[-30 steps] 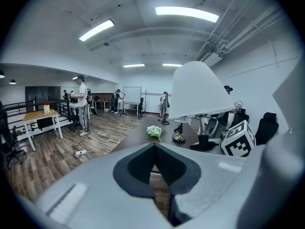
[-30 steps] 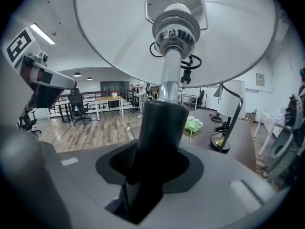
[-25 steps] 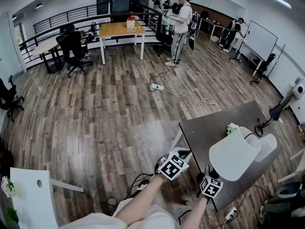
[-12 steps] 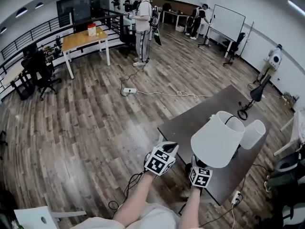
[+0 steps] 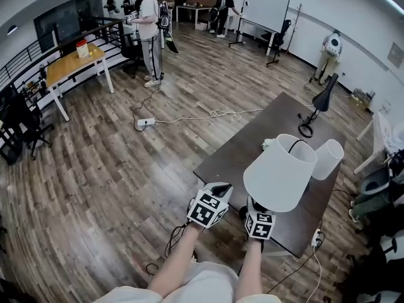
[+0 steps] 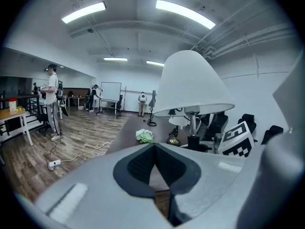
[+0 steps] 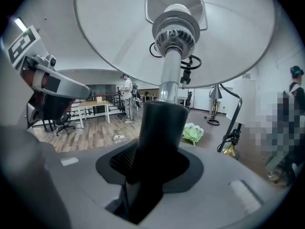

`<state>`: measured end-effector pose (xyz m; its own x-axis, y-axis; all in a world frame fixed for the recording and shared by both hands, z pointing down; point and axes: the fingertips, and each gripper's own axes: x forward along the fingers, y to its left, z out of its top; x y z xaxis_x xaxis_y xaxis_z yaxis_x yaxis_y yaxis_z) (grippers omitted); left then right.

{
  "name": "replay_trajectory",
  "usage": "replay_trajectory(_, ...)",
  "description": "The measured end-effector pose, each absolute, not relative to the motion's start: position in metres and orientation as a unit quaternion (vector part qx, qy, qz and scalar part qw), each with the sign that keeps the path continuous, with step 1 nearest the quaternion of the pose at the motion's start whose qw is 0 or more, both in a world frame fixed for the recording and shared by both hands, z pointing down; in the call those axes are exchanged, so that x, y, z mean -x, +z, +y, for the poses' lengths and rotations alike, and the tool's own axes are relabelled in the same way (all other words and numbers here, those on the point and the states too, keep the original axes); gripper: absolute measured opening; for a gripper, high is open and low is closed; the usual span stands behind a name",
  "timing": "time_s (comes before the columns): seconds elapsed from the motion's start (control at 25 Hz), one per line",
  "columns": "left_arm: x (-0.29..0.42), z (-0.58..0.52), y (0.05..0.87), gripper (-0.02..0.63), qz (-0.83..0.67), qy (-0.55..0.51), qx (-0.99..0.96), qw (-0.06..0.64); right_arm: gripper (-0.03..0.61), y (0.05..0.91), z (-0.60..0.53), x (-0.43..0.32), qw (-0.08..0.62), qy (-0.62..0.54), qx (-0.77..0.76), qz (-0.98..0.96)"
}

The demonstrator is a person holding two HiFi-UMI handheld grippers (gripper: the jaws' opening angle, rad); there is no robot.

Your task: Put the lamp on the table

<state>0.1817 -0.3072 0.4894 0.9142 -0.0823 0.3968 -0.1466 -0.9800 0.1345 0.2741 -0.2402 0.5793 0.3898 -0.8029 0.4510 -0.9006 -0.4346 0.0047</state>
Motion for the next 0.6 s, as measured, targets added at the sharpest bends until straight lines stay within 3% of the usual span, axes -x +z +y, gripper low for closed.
replay_trajectory(0.6, -0.204, -0.284, 0.536, 0.001, 0.017, 0.232, -0.967, 0.104, 0.175, 0.603, -0.221, -0.267, 0.12, 0.206, -0.846, -0.478)
